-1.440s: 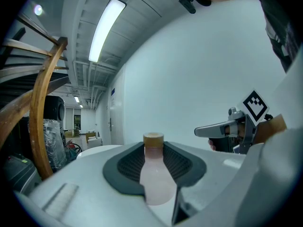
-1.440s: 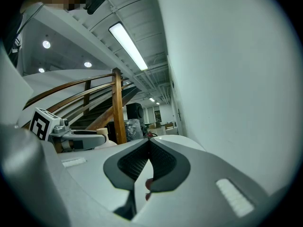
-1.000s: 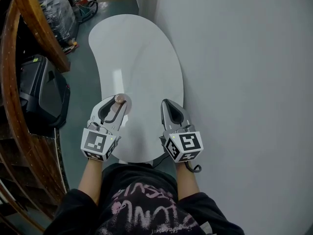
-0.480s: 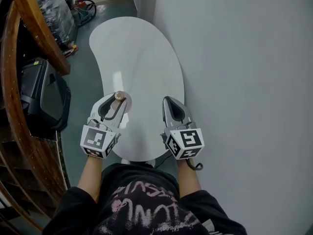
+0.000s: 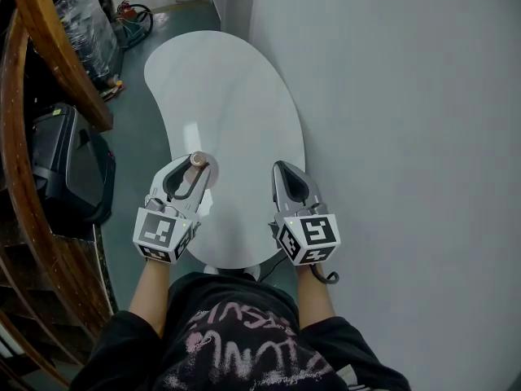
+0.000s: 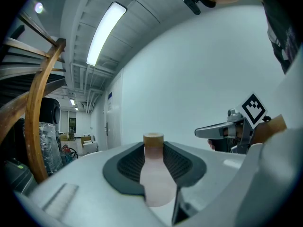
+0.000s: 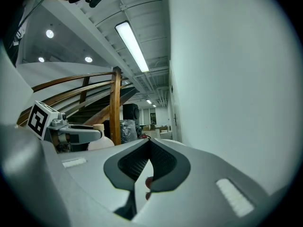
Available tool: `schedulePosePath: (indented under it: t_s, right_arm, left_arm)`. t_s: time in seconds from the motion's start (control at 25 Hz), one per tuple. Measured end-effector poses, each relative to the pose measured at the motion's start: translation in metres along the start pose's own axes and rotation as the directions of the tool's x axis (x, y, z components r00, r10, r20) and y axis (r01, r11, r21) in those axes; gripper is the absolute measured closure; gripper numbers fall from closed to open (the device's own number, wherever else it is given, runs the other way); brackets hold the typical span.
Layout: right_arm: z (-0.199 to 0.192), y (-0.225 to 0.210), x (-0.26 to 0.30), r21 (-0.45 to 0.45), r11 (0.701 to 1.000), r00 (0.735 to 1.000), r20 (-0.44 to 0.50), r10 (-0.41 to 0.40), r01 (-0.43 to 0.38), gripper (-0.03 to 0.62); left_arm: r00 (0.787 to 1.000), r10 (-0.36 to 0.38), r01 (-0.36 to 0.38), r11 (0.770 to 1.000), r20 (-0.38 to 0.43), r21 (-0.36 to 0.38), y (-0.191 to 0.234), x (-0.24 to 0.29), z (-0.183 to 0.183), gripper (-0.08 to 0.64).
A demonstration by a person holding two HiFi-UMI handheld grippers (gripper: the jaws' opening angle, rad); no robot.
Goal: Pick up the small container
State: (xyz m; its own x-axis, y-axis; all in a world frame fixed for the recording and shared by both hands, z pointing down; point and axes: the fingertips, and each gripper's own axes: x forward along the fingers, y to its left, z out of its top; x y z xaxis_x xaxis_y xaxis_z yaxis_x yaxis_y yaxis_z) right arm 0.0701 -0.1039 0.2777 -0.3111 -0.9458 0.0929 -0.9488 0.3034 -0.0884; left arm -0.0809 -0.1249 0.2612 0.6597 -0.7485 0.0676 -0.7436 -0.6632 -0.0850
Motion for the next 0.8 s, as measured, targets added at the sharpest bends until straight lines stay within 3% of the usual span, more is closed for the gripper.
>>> schedulePosePath:
  t_s: [0.8]
  right_arm:
    - [0.0043, -0.0053, -0.0096, 0.004, 0.999, 0.999, 0.006, -0.033, 0.033, 0.583]
  left_arm:
    - [1.000, -0.004, 0.004, 1.000, 0.011, -0.001, 0.0023, -0.0063, 0.0032, 0.437]
